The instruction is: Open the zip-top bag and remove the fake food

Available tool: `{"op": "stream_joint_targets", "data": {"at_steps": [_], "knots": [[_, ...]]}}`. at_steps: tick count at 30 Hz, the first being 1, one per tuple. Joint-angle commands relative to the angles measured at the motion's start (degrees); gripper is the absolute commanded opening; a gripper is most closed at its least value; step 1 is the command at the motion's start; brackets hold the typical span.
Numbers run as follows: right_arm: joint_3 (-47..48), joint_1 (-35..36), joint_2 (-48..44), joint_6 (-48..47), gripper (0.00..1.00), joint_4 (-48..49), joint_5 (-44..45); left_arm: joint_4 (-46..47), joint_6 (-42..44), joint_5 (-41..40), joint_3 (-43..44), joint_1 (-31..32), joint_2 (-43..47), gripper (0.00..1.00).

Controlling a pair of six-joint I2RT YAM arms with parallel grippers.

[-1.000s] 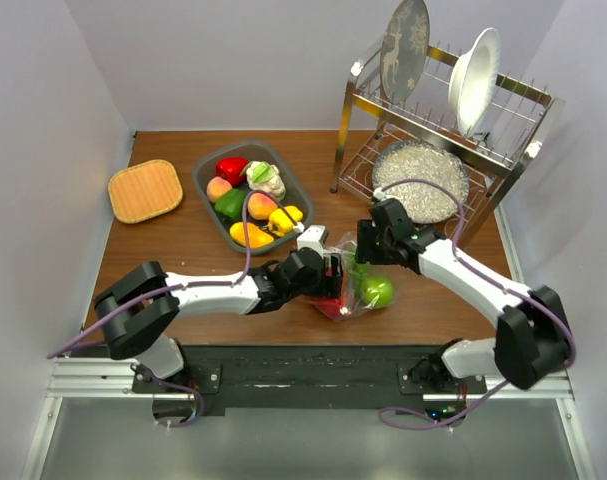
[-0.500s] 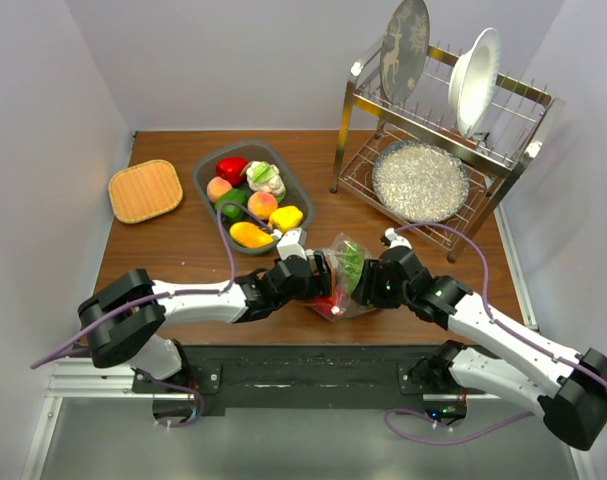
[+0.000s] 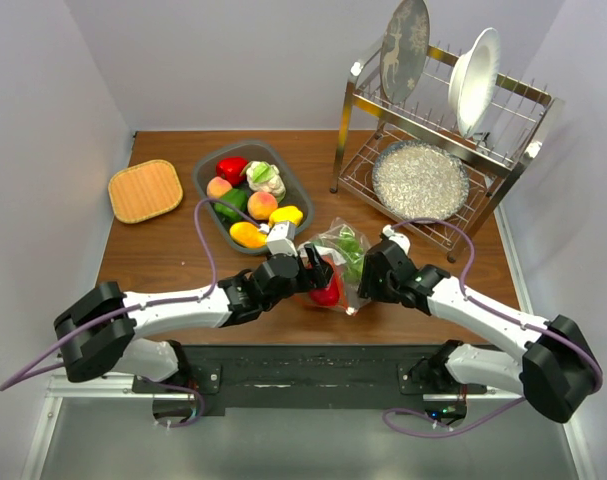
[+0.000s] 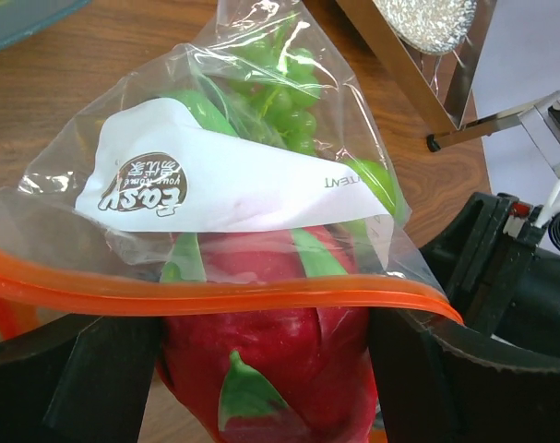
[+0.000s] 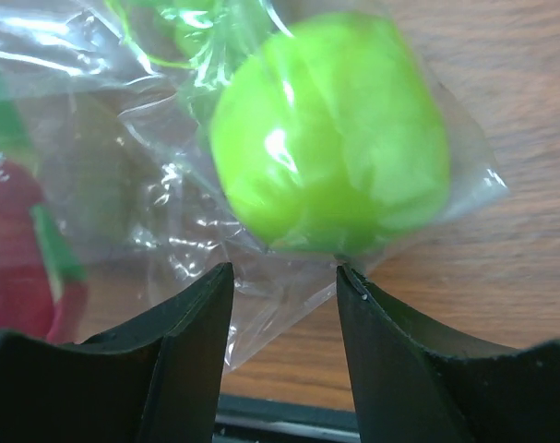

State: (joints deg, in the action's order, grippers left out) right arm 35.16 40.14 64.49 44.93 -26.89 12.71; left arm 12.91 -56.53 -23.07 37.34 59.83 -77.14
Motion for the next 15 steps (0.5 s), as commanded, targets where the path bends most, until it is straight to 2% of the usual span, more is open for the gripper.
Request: {"op": "stream_joint_targets", "data": {"at_steps": [1,11,15], "knots": [[2.37,-1.64,-0.85,-1.77,0.53,-0.53,4.60,6.52,3.53,-1.46,0.19,0.28,3.14,0.33],[4.92,-3.93,-0.86,-4.50,0.54,-1.85,6.19,-1.03,6.87,4.61,1.76,0.28,7.44,0.31],[5.71,-4.02,-0.51,-4.67,0.54,-1.58,6.19,-5.07,7.14,10.13,3.26,0.11,8.32,0.31]]}}
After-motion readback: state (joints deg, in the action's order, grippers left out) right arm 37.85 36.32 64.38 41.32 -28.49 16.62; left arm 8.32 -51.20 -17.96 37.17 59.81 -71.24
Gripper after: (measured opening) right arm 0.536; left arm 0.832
